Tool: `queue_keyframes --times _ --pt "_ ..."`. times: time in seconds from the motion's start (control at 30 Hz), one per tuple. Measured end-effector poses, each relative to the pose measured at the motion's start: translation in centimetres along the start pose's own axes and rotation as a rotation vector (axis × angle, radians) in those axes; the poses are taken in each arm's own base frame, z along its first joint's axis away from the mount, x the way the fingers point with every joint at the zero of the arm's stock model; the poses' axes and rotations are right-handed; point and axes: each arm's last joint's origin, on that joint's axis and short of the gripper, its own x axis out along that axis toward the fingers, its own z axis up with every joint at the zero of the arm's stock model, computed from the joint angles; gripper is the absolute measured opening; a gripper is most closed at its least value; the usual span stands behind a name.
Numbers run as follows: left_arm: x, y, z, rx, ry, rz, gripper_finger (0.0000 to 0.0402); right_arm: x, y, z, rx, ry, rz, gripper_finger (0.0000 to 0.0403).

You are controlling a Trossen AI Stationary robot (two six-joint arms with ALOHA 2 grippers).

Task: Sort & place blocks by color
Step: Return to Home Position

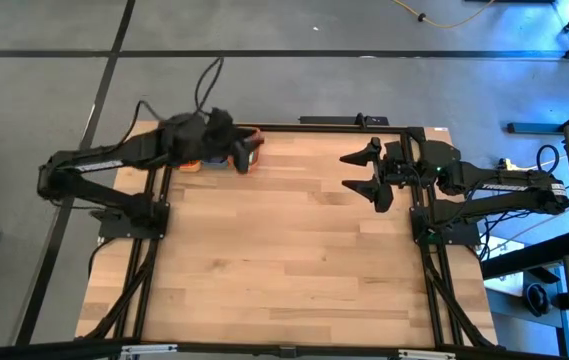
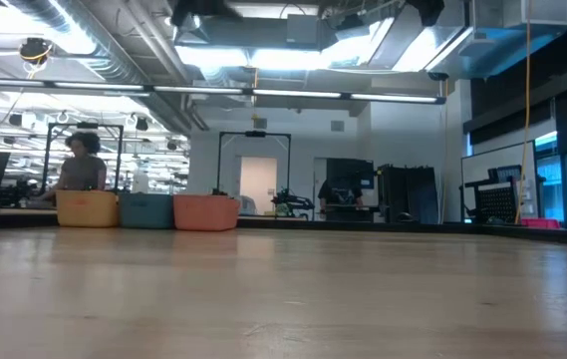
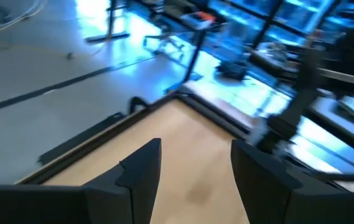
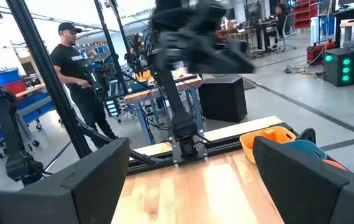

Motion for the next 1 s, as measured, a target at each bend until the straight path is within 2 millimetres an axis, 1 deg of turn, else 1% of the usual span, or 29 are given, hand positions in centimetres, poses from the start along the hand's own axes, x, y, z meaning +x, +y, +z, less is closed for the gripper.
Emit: queue_keyframes --times 0.1,0.23,0.33,0.4,0.53,0.6,0.63,0.73,0.83,1.0 --pt "-1.3 -2.5 -0.6 0.043 -0.014 -0.082 0.0185 0.0 0.0 0.0 0.000 0.001 0.001 0.0343" --pt "-2.9 -5.7 -1.3 0.112 -0.044 -0.258 0.0183 0.0 0.1 0.1 -0.002 -0.009 0.032 0.0343" --pt "-3.9 -7.5 -1.9 0.162 -0.099 -0.357 0.0185 0.0 0.2 0.4 -0.005 -0.037 0.051 0.0343" --pt "-4.1 -8.0 -2.7 0.170 -0.154 -0.414 0.0183 0.0 0.4 0.7 -0.013 -0.058 0.078 0.0343" --pt "-5.2 -6.8 -4.3 0.146 -0.224 -0.532 0.0182 -0.1 0.4 1.0 -0.034 -0.094 0.086 0.0343" --pt "-5.6 -5.5 -5.3 0.153 -0.224 -0.526 0.0182 -0.1 0.4 1.0 -0.034 -0.095 0.085 0.0343" --pt "-5.8 -5.0 -5.4 0.159 -0.229 -0.524 0.0182 -0.1 0.4 1.0 -0.033 -0.092 0.085 0.0343" --pt "-6.5 -3.3 -4.9 0.164 -0.265 -0.527 0.0182 -0.1 0.4 1.0 -0.022 -0.090 0.085 0.0343" --pt "-7.3 -2.1 -4.4 0.180 -0.263 -0.565 0.0182 -0.1 0.4 1.0 -0.016 -0.091 0.079 0.0343" --pt "-7.9 -1.3 -4.2 0.198 -0.243 -0.592 0.0182 -0.1 0.4 0.9 -0.062 -0.086 0.074 0.0342"
